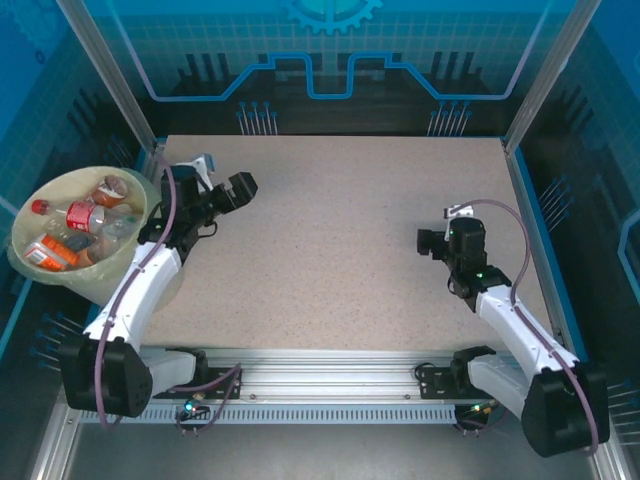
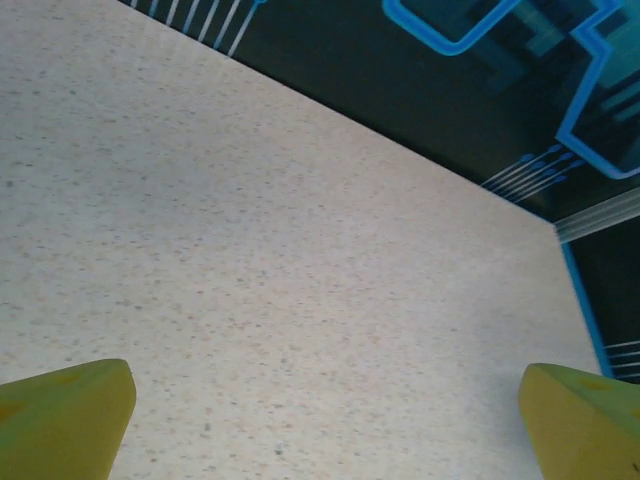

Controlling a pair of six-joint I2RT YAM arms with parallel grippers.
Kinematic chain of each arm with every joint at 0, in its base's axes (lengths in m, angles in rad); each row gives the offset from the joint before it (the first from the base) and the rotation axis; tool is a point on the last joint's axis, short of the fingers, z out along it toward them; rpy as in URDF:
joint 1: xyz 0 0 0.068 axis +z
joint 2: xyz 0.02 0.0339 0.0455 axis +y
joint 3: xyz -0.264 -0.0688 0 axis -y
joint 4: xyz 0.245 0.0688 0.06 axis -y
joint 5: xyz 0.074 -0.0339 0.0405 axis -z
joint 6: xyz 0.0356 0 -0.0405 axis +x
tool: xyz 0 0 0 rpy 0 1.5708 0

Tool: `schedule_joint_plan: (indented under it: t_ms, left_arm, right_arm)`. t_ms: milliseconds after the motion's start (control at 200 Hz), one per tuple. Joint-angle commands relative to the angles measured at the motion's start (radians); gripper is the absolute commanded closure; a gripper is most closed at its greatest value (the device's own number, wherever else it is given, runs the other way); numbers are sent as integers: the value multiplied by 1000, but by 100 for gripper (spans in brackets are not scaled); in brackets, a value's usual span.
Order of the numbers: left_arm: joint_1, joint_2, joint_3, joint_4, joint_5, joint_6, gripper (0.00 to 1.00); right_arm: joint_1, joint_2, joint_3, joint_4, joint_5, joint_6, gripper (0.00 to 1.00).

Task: Put the plastic bottles in the bin

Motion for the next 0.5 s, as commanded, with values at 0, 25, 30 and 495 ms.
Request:
schedule_joint_plan:
  t_ms: [0, 25, 30, 495]
  left_arm:
    - [-9, -9, -79, 106, -122, 91, 1]
    - [-7, -12, -102, 124, -153, 100, 1]
    - [-7, -12, -107, 127, -161, 101, 1]
    - [20, 110, -161, 97, -365, 314, 1]
  right_arm:
    - [-52, 61, -41, 184, -105, -26, 0]
    - [-58, 79, -50, 219, -110, -38, 0]
    - [-59, 83, -51, 226, -111, -41, 0]
    - [-104, 446, -82, 734, -276, -172, 0]
